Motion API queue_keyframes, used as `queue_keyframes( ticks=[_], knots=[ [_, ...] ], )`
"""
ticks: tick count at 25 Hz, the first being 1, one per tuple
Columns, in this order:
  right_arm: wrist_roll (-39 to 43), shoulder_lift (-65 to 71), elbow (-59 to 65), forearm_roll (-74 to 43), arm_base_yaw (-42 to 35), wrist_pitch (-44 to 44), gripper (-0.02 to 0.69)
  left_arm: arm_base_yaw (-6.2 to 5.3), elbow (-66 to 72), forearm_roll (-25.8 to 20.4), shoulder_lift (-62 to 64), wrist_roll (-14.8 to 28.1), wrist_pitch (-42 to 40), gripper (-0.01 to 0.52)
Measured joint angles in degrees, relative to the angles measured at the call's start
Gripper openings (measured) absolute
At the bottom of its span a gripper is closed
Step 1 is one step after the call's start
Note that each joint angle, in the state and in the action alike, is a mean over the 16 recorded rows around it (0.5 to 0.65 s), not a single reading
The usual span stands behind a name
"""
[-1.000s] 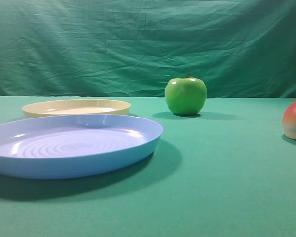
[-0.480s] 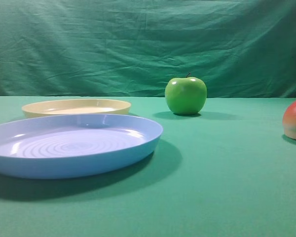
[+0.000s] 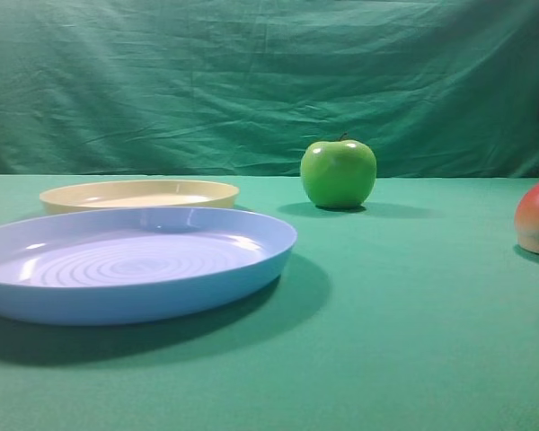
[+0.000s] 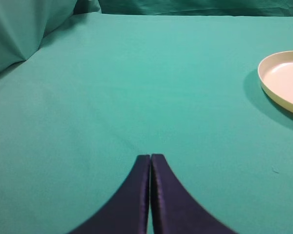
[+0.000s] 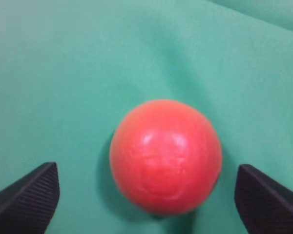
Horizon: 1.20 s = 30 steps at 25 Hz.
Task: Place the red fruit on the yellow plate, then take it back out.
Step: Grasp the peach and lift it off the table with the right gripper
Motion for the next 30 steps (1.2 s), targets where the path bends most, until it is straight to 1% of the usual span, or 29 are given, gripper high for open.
queue_keyframes(
  ticks=[4,8,13,18,21,25,30],
  knots=[
    [0.0,5.3,-2.4,-0.4,0.0,-1.2,0.633,0.0,0.0,0.0,0.0,0.0,0.0,0.0],
    [0.1,9.0,-4.2,-0.6,0.0,-1.7,0.572,0.0,0.0,0.0,0.0,0.0,0.0,0.0],
    [0.2,11.6,-5.8,-0.7,0.0,-1.3,0.445,0.0,0.0,0.0,0.0,0.0,0.0,0.0],
    [0.2,12.1,-9.5,-0.4,0.1,1.9,0.306,0.0,0.0,0.0,0.0,0.0,0.0,0.0],
    [-0.5,11.6,-13.4,0.5,0.8,4.1,0.244,0.0,0.0,0.0,0.0,0.0,0.0,0.0],
    [-2.9,11.3,-20.6,2.6,3.4,6.8,0.204,0.0,0.0,0.0,0.0,0.0,0.0,0.0],
    [-6.5,13.4,-32.2,5.4,8.8,8.6,0.195,0.0,0.0,0.0,0.0,0.0,0.0,0.0]
  ],
)
